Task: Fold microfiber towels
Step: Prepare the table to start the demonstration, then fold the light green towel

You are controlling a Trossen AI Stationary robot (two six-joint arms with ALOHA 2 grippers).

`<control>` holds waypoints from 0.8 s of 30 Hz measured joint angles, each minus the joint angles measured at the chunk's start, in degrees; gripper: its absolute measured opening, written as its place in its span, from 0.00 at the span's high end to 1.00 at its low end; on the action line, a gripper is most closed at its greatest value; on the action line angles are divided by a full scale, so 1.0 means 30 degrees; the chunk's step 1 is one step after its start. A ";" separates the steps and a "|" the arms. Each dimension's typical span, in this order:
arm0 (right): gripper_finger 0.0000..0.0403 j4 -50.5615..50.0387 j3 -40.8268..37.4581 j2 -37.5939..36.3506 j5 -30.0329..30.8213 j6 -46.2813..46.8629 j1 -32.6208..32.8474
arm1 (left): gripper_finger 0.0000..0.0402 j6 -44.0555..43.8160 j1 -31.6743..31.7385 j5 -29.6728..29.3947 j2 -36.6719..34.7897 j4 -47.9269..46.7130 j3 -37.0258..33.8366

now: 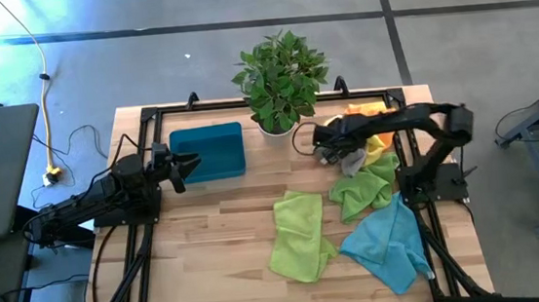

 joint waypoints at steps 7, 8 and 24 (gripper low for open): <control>0.59 0.2163 -0.0089 -0.3333 0.0019 0.0221 0.1121 | 0.67 0.0000 0.0000 -0.0001 0.0003 0.0001 -0.0004; 0.59 0.2793 -0.0089 -0.3800 0.0027 0.0168 0.1335 | 0.67 0.0000 -0.0004 -0.0001 0.0003 -0.0007 -0.0004; 0.59 1.1323 -0.0060 -0.6915 -0.2892 -0.1521 0.5435 | 0.67 0.0000 -0.0006 -0.2581 0.0001 0.0303 0.0000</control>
